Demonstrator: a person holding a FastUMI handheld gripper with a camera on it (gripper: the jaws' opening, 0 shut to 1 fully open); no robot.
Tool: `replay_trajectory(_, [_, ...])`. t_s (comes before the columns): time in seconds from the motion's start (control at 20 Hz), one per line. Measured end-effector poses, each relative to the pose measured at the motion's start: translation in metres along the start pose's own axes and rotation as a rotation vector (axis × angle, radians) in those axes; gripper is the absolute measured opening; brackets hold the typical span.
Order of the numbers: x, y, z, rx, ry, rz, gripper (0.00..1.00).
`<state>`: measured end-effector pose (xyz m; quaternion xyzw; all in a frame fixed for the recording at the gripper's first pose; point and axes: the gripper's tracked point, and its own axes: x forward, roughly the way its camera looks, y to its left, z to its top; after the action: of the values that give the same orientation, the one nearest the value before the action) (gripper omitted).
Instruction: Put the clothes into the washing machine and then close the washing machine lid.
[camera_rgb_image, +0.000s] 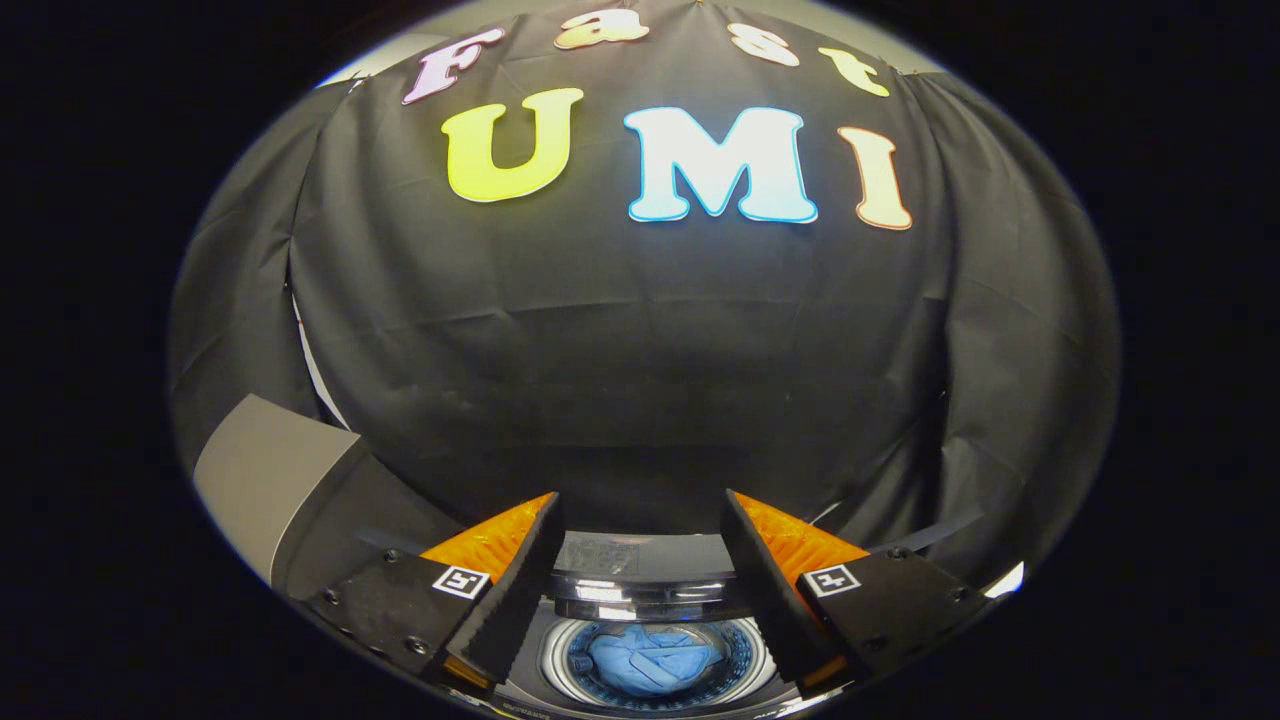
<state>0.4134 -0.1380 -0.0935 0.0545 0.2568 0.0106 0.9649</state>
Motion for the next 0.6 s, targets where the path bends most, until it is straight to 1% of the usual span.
replay_trajectory(0.6, [-0.028,0.002,-0.029,0.001,-0.009,-0.001,0.98])
